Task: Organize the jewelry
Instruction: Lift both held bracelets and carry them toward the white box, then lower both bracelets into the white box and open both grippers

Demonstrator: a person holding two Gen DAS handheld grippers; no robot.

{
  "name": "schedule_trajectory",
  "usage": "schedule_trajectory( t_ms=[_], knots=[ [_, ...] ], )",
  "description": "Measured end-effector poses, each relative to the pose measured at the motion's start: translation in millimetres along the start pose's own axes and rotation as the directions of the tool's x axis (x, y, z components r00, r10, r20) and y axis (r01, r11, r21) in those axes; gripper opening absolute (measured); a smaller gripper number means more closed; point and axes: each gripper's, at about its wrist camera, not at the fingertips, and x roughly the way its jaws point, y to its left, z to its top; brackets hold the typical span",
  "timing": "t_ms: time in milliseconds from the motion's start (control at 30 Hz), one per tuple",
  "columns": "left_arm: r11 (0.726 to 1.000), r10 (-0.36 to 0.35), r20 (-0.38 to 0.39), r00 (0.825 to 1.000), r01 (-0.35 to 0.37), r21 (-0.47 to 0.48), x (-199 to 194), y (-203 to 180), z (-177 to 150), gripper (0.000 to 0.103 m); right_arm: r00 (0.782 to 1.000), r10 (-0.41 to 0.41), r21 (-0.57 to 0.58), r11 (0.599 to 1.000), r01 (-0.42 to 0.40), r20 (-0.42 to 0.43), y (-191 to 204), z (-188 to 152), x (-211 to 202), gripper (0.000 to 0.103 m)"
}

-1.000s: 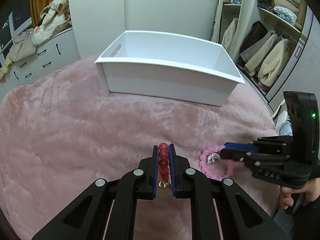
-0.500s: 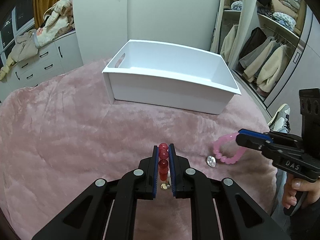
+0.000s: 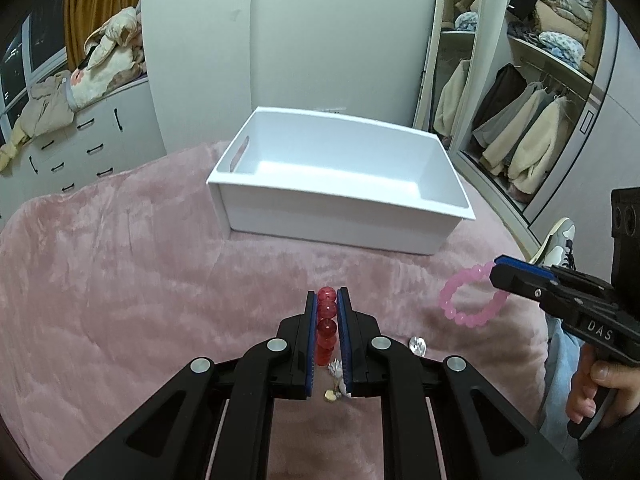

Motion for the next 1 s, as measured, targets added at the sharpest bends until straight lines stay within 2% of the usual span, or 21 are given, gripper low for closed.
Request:
schedule_trajectory(
  t_ms=[333, 633, 1000],
  knots=[
    [1.0, -0.024, 0.015, 1.0, 0.024, 0.018, 6.3, -2.4, 24.6, 0.015, 1.0, -0.017, 0.009, 1.0, 0.017, 0.021, 1.9, 14.4, -1.7, 0.012],
    [0.998, -0.018, 0.042, 0.999, 0.016, 0.068, 10.7, -12.1, 59.3, 0.015, 0.998, -0.029, 0.021, 0.999, 0.028, 0.048, -3.7, 30.3, -0.1, 0.012],
    [0.997, 0.004, 0.07, 0.998, -0.01, 0.08, 27.1, -13.4, 101.4, 0.015, 0.994, -0.052, 0.041, 0.998, 0.048, 0.098, -18.3, 62.7, 3.5, 0.012]
  ],
)
